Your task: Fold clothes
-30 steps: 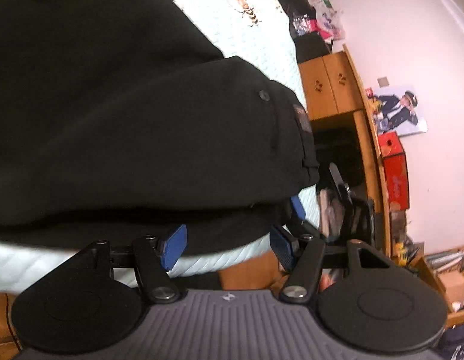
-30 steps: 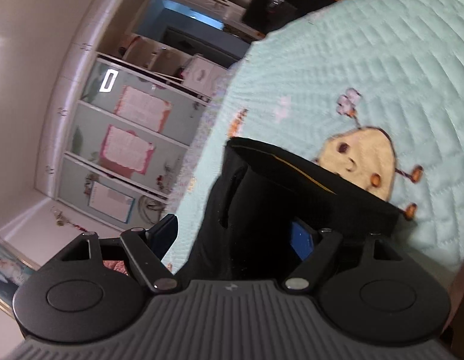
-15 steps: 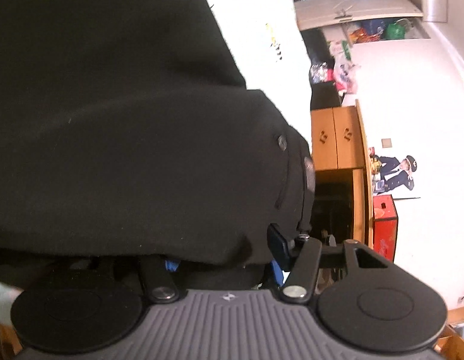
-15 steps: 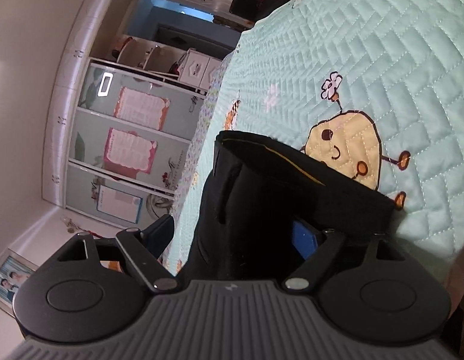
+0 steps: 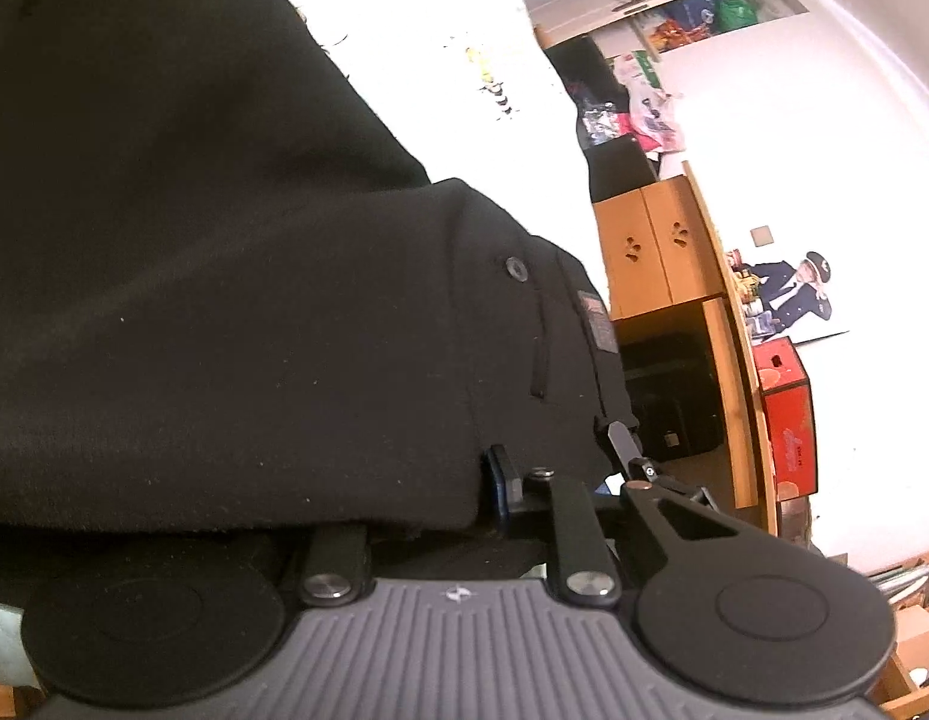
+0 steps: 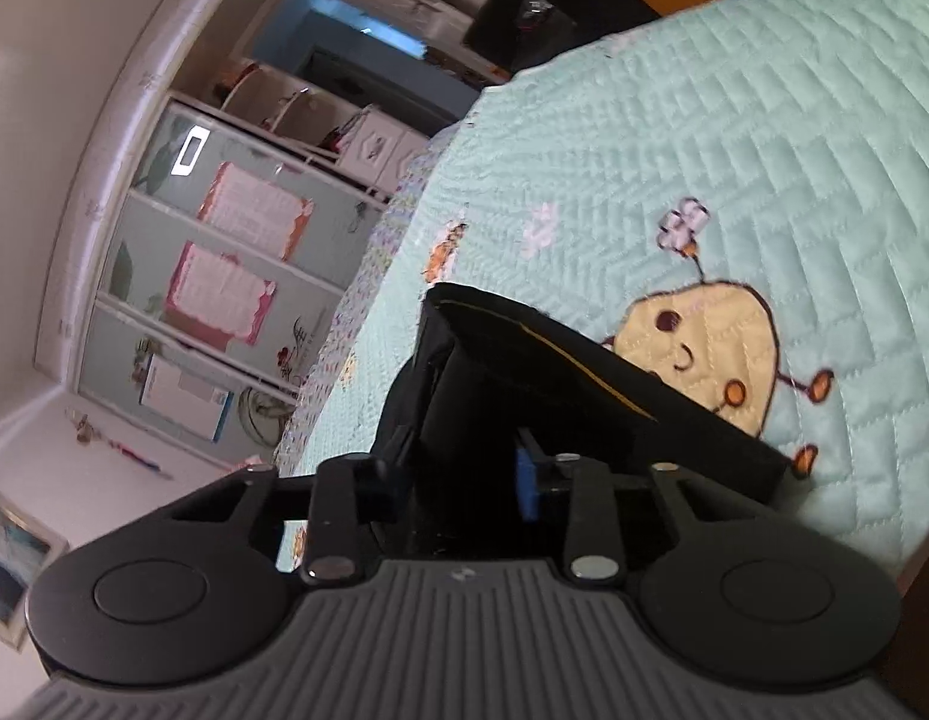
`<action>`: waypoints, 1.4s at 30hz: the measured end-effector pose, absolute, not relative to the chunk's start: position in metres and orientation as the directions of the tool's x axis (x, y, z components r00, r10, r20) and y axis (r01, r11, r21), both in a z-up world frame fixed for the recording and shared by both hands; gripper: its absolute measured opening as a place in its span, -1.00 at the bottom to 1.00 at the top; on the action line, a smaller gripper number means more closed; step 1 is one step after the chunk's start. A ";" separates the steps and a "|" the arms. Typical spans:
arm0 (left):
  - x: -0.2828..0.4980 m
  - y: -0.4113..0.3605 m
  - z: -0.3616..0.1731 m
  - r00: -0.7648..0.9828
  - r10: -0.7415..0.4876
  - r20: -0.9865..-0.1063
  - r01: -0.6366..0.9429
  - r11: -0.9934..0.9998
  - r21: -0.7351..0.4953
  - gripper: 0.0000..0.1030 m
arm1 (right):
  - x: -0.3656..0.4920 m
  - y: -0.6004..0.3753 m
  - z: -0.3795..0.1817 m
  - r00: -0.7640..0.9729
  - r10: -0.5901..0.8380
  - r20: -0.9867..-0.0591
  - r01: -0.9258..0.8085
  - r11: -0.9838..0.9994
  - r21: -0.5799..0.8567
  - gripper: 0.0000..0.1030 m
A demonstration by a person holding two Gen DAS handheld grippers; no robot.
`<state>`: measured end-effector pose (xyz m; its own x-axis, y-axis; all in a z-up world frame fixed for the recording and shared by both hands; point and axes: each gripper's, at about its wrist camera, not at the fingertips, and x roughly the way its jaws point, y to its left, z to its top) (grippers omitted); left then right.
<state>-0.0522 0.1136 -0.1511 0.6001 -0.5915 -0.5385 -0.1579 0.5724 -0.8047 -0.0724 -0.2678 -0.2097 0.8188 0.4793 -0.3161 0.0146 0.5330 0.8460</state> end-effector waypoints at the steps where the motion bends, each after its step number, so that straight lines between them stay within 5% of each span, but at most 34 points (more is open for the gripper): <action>1: -0.053 0.114 -0.150 0.601 -0.595 -0.533 -0.158 0.566 -0.809 -0.60 | -0.074 -0.267 -0.206 0.822 0.479 -0.309 -0.002 0.545 0.839 -0.40; 8: -0.067 0.108 -0.132 0.574 -0.631 -0.522 -0.054 0.607 -0.793 -0.60 | -0.100 -0.278 -0.182 0.841 0.497 -0.215 -0.102 0.535 0.839 -0.43; 28: -0.066 0.088 -0.189 0.405 -0.645 -0.647 -0.085 0.678 -0.730 -0.60 | -0.128 -0.302 -0.235 0.809 0.445 -0.384 0.083 0.560 0.824 -0.43; 36: -0.067 0.084 -0.180 0.412 -0.613 -0.674 -0.046 0.724 -0.688 -0.43 | -0.140 -0.312 -0.188 0.860 0.312 -0.404 0.130 0.632 0.764 -0.28; 42: -0.066 0.077 -0.175 0.410 -0.590 -0.696 -0.034 0.752 -0.658 -0.32 | -0.121 -0.261 -0.155 0.814 0.464 -0.349 -0.115 0.719 0.685 0.01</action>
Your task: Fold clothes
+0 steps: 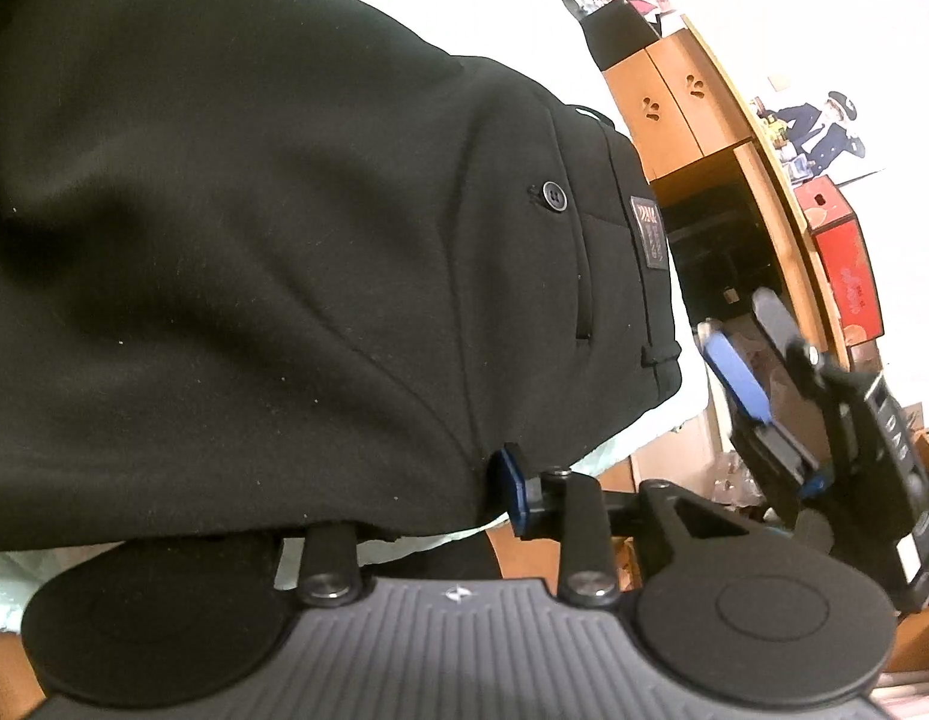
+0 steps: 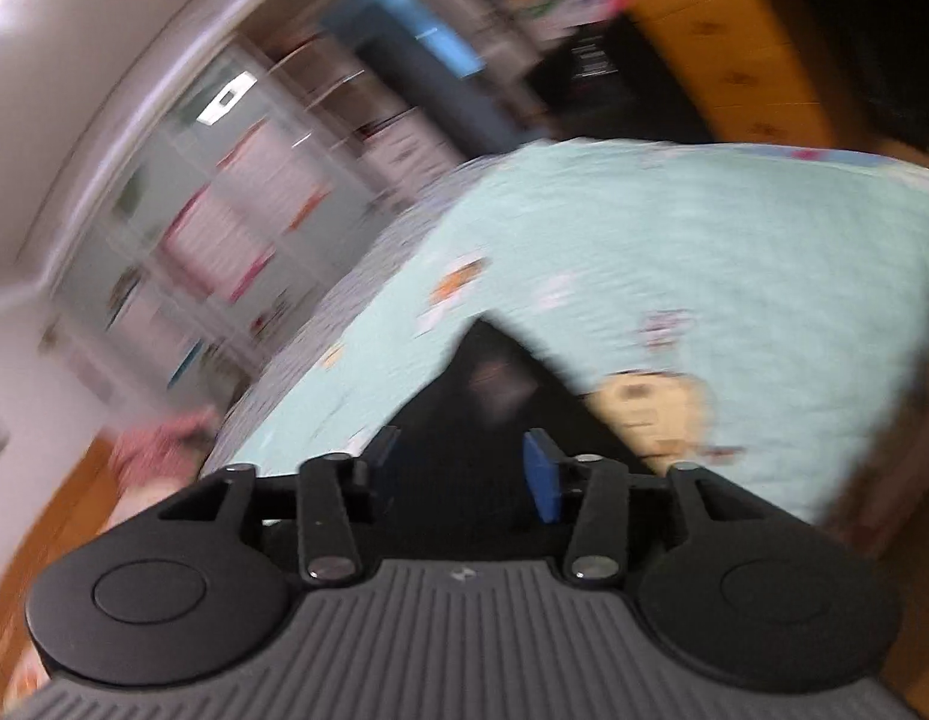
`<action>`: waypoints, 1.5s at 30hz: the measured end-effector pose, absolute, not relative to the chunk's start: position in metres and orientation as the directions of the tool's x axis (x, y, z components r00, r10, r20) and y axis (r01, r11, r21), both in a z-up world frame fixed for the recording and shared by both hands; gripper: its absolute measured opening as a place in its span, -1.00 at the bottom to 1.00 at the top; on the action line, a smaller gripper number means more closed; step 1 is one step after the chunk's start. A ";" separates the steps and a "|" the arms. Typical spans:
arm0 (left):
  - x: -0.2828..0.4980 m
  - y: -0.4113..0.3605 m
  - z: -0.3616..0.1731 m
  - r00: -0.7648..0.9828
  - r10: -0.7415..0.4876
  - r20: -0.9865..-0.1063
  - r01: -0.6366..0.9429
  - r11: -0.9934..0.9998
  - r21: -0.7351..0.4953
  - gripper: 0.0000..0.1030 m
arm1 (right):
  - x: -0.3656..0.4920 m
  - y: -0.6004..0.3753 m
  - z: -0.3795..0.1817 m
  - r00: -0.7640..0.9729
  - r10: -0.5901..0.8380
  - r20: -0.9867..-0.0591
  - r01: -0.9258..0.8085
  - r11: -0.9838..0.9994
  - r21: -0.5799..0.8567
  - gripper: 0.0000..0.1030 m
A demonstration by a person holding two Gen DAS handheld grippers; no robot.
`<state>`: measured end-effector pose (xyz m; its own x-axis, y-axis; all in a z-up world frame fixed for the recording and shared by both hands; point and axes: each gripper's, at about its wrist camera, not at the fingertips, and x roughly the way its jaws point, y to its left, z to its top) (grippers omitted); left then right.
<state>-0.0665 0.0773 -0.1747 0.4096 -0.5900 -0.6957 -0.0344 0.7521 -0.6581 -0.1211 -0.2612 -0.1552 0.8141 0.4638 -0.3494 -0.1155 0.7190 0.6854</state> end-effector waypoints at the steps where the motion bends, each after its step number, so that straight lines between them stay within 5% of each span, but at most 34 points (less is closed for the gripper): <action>1: -0.067 0.077 -0.173 0.408 -0.582 -0.703 -0.028 0.762 -0.647 -0.29 | -0.115 -0.252 -0.158 0.794 0.494 -0.355 -0.137 0.714 0.686 0.02; 4: -0.070 0.074 -0.165 0.399 -0.556 -0.729 -0.001 0.795 -0.607 -0.17 | -0.090 -0.234 -0.185 0.714 0.544 -0.440 -0.112 0.710 0.695 0.03; 6: -0.072 0.070 -0.158 0.367 -0.527 -0.767 0.025 0.830 -0.558 -0.05 | -0.081 -0.238 -0.207 0.701 0.529 -0.478 -0.062 0.712 0.699 -0.35; 7: -0.074 0.066 -0.154 0.348 -0.495 -0.796 0.046 0.857 -0.513 -0.03 | -0.080 -0.243 -0.213 0.709 0.515 -0.483 -0.036 0.710 0.703 -0.83; 8: -0.077 0.064 -0.149 0.340 -0.467 -0.816 0.067 0.878 -0.474 -0.03 | -0.080 -0.250 -0.217 0.715 0.503 -0.485 -0.005 0.698 0.716 -1.00; 12: -0.088 0.065 -0.132 0.362 -0.415 -0.835 0.130 0.909 -0.396 -0.03 | -0.085 -0.264 -0.217 0.729 0.487 -0.482 0.056 0.659 0.750 -0.99; 15: -0.093 0.068 -0.120 0.392 -0.361 -0.846 0.148 0.933 -0.329 -0.03 | -0.091 -0.252 -0.196 0.740 0.438 -0.511 0.049 0.722 0.690 -0.81; 17: -0.099 0.072 -0.114 0.412 -0.328 -0.850 0.155 0.945 -0.289 -0.03 | -0.098 -0.237 -0.177 0.763 0.408 -0.502 0.007 0.770 0.638 -0.26; 20: -0.103 0.077 -0.110 0.422 -0.314 -0.851 0.154 0.949 -0.274 -0.03 | -0.105 -0.204 -0.149 0.772 0.430 -0.468 -0.134 0.830 0.541 0.20; 23: -0.105 0.080 -0.108 0.433 -0.298 -0.851 0.148 0.954 -0.259 -0.03 | -0.099 -0.180 -0.146 0.734 0.482 -0.479 -0.225 0.838 0.498 0.20; 27: -0.108 0.084 -0.104 0.444 -0.280 -0.851 0.144 0.960 -0.241 -0.03 | -0.082 -0.190 -0.182 0.686 0.393 -0.612 -0.085 0.879 0.470 0.12; 31: -0.109 0.092 -0.102 0.460 -0.254 -0.851 0.136 0.967 -0.215 0.00 | -0.086 -0.197 -0.176 0.699 0.370 -0.612 -0.043 0.876 0.480 0.04; 37: -0.114 0.110 -0.103 0.459 -0.231 -0.858 0.098 0.973 -0.210 0.00 | -0.102 -0.141 -0.144 0.662 0.533 -0.528 -0.305 0.834 0.460 0.18; 41: -0.118 0.124 -0.100 0.470 -0.194 -0.861 0.068 0.981 -0.184 0.01 | -0.084 -0.127 -0.194 0.546 0.543 -0.639 -0.279 0.836 0.472 0.04; 45: -0.121 0.136 -0.101 0.476 -0.151 -0.866 0.047 0.988 -0.147 0.04 | -0.079 -0.132 -0.191 0.567 0.538 -0.624 -0.245 0.834 0.495 0.01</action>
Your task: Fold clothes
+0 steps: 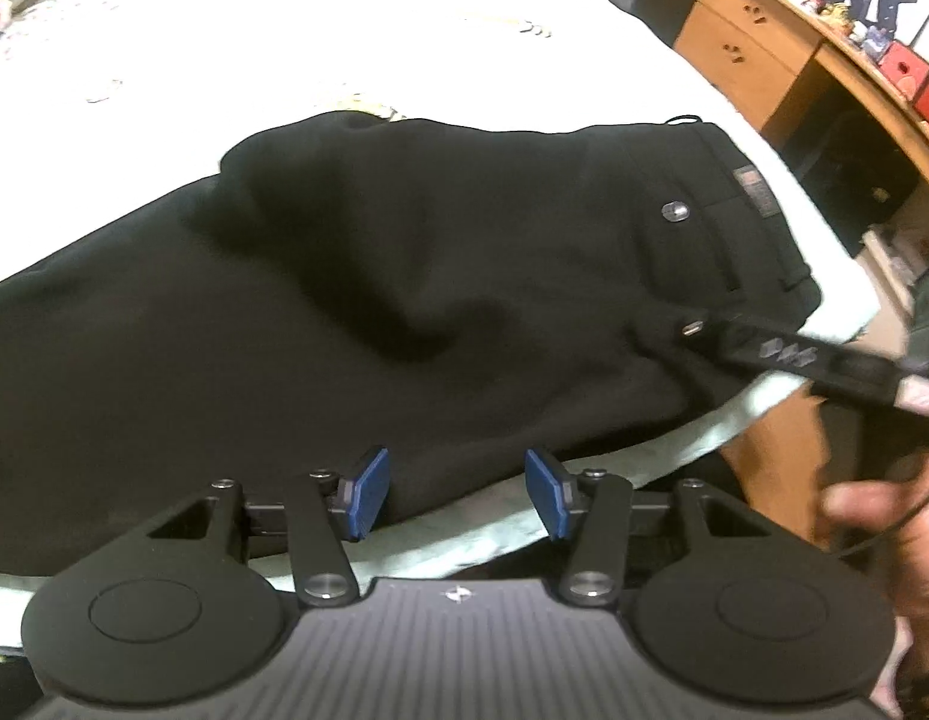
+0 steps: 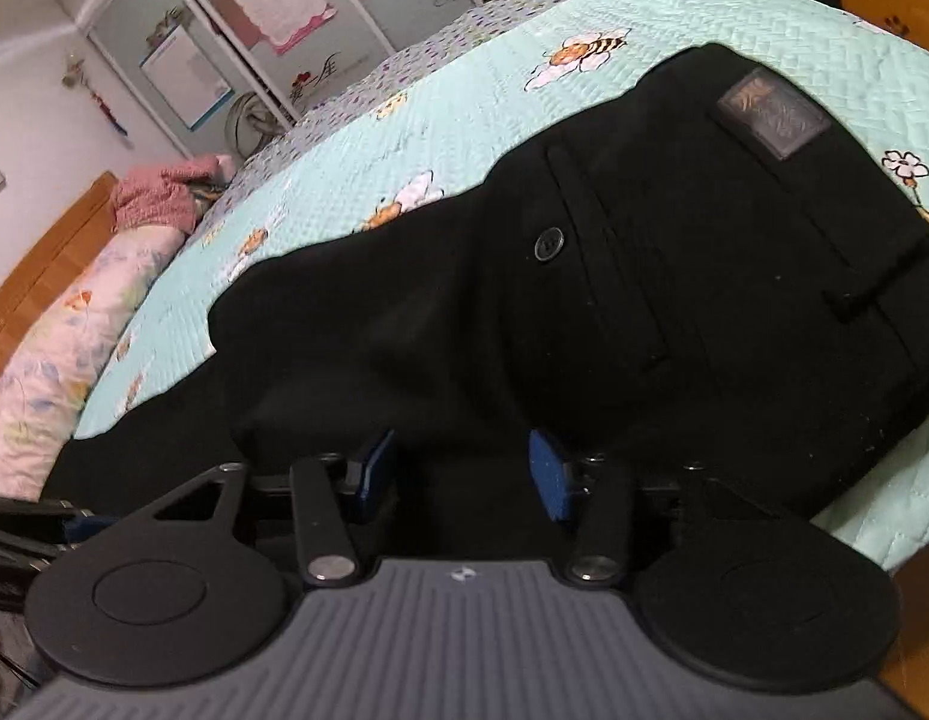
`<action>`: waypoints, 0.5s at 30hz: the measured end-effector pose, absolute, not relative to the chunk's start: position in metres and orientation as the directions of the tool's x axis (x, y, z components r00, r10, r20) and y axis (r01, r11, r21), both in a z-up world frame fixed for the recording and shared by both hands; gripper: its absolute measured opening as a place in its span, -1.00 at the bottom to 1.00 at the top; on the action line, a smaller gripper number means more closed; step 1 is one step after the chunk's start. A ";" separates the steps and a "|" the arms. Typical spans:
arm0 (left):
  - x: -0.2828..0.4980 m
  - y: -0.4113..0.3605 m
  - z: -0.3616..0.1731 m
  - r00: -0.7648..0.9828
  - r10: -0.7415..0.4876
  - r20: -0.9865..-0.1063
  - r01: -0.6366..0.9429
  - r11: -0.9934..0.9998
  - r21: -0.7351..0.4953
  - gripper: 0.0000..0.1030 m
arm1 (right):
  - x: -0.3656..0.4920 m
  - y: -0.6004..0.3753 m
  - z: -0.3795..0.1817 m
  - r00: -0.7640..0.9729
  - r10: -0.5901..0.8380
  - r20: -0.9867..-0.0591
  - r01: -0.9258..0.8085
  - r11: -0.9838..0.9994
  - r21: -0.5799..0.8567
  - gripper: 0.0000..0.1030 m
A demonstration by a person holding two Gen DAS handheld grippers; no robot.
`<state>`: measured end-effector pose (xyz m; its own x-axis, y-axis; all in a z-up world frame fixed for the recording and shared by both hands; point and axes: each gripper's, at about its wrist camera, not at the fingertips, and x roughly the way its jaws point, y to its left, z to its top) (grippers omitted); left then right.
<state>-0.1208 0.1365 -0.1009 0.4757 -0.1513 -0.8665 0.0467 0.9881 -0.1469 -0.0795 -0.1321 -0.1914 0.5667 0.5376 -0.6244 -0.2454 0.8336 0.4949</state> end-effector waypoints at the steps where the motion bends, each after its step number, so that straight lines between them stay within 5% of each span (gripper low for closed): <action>1: -0.121 0.139 -0.101 0.474 -0.144 -0.868 0.040 0.989 -0.143 0.04 | -0.080 -0.128 -0.185 0.571 0.541 -0.617 -0.259 0.832 0.490 0.02; 7: -0.121 0.149 -0.098 0.496 -0.108 -0.862 0.014 0.993 -0.116 0.04 | -0.086 -0.096 -0.155 0.570 0.605 -0.556 -0.397 0.795 0.458 0.26; 11: -0.122 0.161 -0.095 0.507 -0.083 -0.858 -0.010 0.995 -0.102 0.06 | -0.070 -0.081 -0.192 0.477 0.538 -0.695 -0.362 0.841 0.403 0.34; 15: -0.120 0.188 -0.095 0.511 -0.047 -0.858 -0.095 0.989 -0.110 0.10 | -0.072 -0.079 -0.179 0.493 0.549 -0.675 -0.355 0.835 0.420 0.35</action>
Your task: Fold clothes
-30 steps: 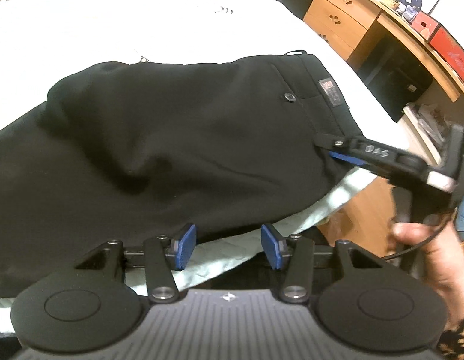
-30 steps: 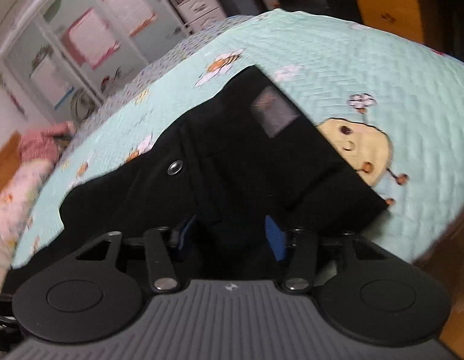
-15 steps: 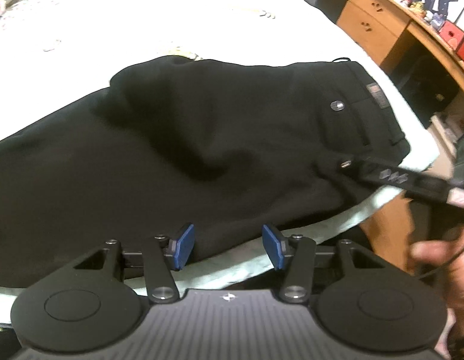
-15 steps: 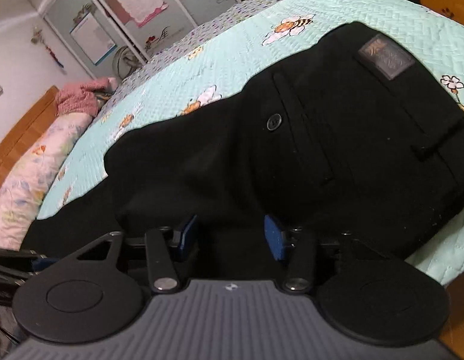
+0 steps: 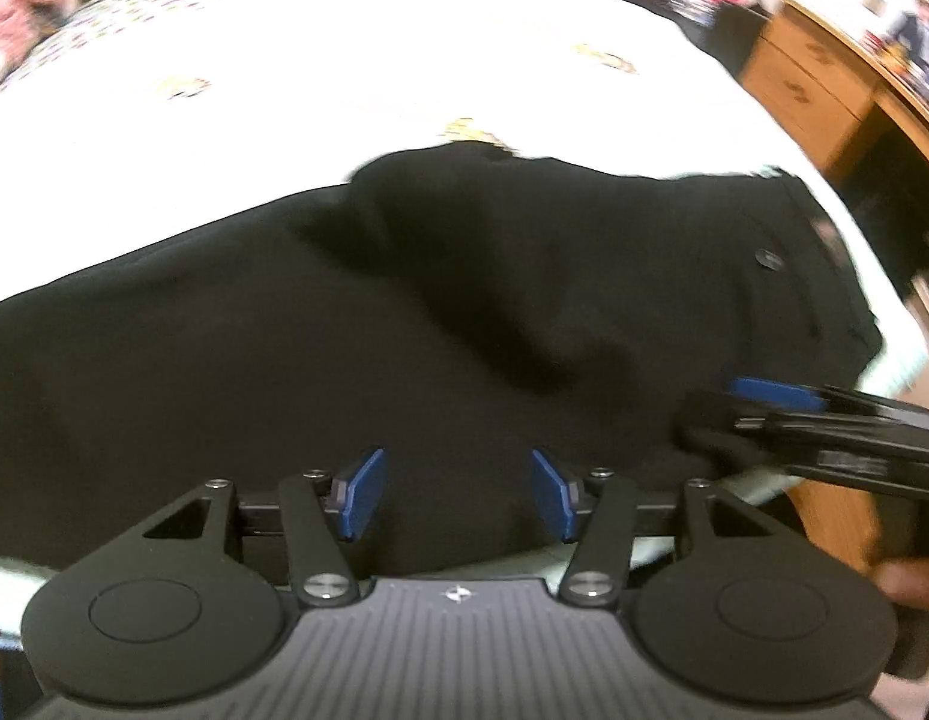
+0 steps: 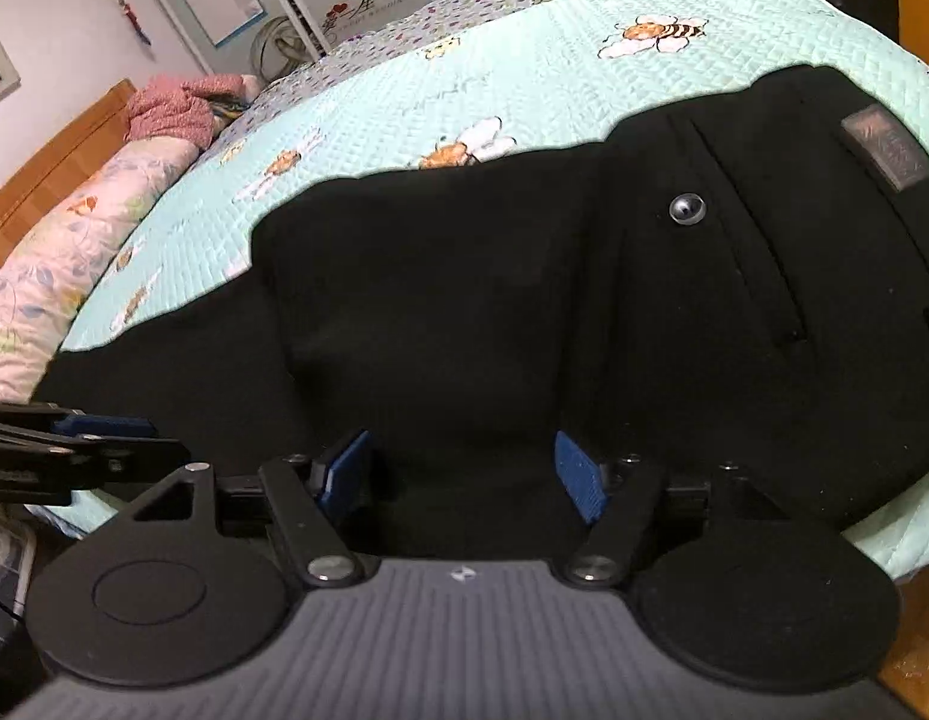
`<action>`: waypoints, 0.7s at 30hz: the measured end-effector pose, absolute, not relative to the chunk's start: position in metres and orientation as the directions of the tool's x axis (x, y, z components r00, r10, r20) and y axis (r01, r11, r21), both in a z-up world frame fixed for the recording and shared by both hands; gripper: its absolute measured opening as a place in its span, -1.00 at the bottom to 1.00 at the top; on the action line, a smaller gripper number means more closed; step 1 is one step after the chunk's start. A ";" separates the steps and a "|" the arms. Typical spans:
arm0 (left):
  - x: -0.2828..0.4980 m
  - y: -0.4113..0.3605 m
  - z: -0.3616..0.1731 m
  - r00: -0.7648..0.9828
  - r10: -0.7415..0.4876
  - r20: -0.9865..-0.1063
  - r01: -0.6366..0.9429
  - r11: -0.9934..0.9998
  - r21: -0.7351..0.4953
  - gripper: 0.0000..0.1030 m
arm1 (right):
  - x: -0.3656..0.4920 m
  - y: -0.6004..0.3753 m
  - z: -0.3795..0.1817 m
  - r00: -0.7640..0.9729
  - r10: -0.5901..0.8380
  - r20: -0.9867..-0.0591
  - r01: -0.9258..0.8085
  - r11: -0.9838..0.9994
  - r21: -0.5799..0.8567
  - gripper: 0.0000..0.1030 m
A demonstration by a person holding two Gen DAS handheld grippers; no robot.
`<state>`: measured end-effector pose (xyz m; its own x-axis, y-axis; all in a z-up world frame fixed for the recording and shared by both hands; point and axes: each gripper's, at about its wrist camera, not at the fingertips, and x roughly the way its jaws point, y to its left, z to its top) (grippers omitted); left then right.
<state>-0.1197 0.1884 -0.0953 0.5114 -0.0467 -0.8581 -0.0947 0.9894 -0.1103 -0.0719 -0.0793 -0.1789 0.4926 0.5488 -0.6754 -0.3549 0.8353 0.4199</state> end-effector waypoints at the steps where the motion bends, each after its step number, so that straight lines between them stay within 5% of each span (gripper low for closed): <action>1: -0.119 0.196 -0.096 0.510 -0.036 -0.859 -0.122 0.986 -0.113 0.10 | -0.071 -0.076 -0.172 0.502 0.573 -0.648 -0.369 0.819 0.439 0.36; 6: -0.112 0.239 -0.100 0.537 -0.052 -0.842 -0.238 0.948 -0.211 0.10 | -0.062 -0.074 -0.165 0.492 0.715 -0.496 -0.388 0.691 0.610 0.48; 9: -0.108 0.246 -0.117 0.530 -0.097 -0.842 -0.218 0.944 -0.246 0.13 | -0.051 -0.071 -0.194 0.440 0.699 -0.564 -0.340 0.711 0.615 0.47; 11: -0.102 0.247 -0.141 0.480 -0.111 -0.870 -0.207 0.950 -0.235 0.13 | -0.045 -0.071 -0.215 0.415 0.676 -0.609 -0.307 0.734 0.606 0.18; 16: -0.105 0.250 -0.151 0.509 -0.101 -0.855 -0.186 0.957 -0.224 0.17 | -0.049 -0.082 -0.209 0.447 0.699 -0.558 -0.305 0.706 0.640 0.16; 21: -0.100 0.268 -0.126 0.598 -0.235 -0.766 -0.165 0.899 -0.405 0.15 | -0.053 -0.091 -0.192 0.516 0.741 -0.430 -0.363 0.644 0.673 0.21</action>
